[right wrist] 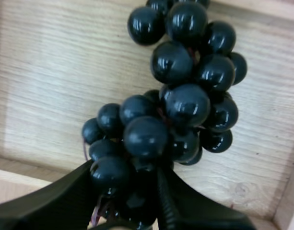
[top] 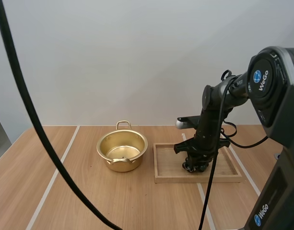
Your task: Open the pot, put the grape inside, and close it
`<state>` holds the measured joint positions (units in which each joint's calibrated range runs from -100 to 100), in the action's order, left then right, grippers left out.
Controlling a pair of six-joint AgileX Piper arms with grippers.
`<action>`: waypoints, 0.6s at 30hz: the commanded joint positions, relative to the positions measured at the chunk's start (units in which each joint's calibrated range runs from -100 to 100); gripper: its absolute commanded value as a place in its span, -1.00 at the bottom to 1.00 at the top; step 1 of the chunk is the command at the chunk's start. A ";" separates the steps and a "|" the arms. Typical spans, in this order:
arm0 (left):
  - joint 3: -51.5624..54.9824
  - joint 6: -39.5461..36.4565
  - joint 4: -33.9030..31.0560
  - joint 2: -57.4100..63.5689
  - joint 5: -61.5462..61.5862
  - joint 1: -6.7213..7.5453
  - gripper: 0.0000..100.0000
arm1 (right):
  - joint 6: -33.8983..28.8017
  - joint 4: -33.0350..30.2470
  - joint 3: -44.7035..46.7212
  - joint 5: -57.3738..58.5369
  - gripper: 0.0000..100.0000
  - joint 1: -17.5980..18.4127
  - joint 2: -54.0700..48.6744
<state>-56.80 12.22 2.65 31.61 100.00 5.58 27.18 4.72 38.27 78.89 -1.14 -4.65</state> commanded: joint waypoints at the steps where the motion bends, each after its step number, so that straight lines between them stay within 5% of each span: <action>1: -0.37 -0.75 0.04 0.28 0.00 0.13 -1.00 | 0.85 0.12 0.21 0.20 -1.00 0.05 -3.29; 18: -0.37 -0.58 0.04 0.28 0.00 0.13 -1.00 | 3.19 0.12 -2.23 4.92 -1.00 0.05 -17.17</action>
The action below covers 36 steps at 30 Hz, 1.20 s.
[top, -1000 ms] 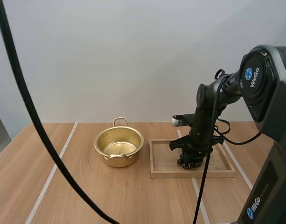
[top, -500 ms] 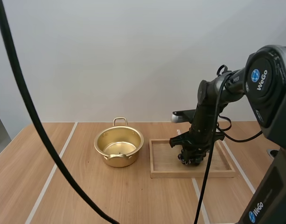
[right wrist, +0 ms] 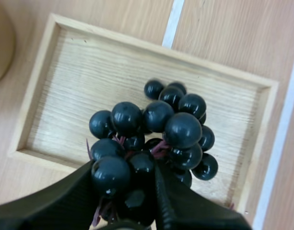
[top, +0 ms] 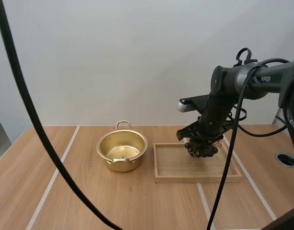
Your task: Open the pot, put the grape inside, and close it
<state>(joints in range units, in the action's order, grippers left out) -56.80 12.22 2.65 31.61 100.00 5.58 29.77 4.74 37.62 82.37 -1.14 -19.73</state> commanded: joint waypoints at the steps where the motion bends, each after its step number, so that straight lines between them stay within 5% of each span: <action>1: -0.37 -0.58 0.04 0.28 0.00 0.13 -1.00 | 0.61 0.09 -2.91 2.52 -1.00 0.05 -2.80; 8: -0.37 -0.58 0.04 0.28 0.00 0.13 -1.00 | 1.25 1.47 -13.91 10.85 -1.00 0.05 -5.06; 21: -0.41 -0.61 0.04 0.28 -1.10 0.13 -1.00 | 8.62 15.82 -25.79 17.63 -1.00 0.52 -4.92; 36: -0.41 -1.69 0.04 0.28 -0.92 0.13 -1.00 | 6.42 15.88 -30.23 17.63 -1.00 13.57 3.47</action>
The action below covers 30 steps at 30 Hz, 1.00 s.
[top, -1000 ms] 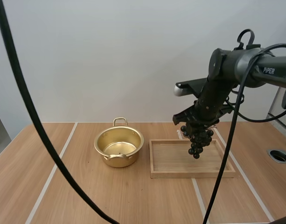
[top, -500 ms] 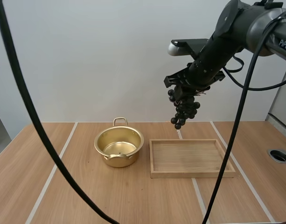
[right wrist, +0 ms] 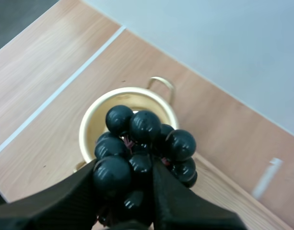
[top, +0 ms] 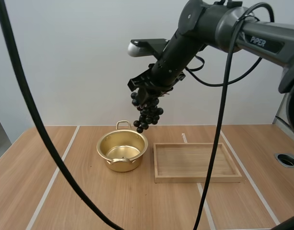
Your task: Open the pot, put the grape inside, and close it
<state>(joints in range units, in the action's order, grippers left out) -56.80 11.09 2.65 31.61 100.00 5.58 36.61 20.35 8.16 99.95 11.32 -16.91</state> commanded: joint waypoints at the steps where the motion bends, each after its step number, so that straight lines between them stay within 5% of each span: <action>1: -0.41 -0.57 0.04 0.28 -0.92 0.13 -1.00 | -0.42 0.26 -0.76 0.05 -1.00 1.59 1.33; 16: -0.41 -0.57 -0.10 0.28 -0.91 0.13 -1.00 | 0.10 0.49 -0.76 0.05 -1.00 6.53 9.38; 30: -0.41 -0.57 -0.22 0.28 -0.91 0.13 -1.00 | 0.68 0.74 -0.76 0.05 -1.00 6.53 17.13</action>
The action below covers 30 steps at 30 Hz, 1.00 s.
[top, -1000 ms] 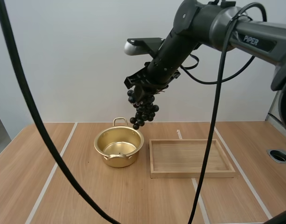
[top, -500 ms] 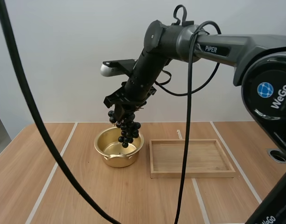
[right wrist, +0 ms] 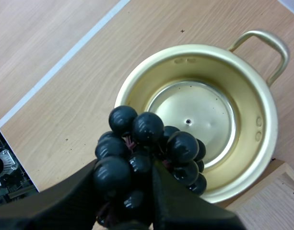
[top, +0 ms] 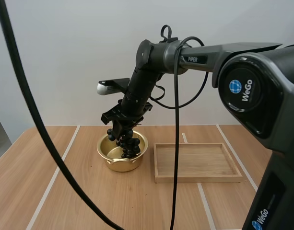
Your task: Open the pot, put the grape inside, and close it
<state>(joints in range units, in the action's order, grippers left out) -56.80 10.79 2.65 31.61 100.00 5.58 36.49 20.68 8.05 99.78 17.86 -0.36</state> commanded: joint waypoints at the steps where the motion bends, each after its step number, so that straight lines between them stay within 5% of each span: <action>1: -0.41 -0.27 -0.22 0.28 -0.91 0.13 -1.00 | 0.90 0.41 -0.65 0.22 -1.00 -0.01 0.90; 30: -0.41 -0.27 -0.22 0.17 -0.75 0.13 -1.00 | 5.01 1.68 -0.81 -20.72 -1.00 -0.01 12.44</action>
<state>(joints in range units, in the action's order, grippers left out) -56.80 10.79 2.65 31.61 100.00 5.58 40.29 21.58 7.62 79.64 17.86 11.91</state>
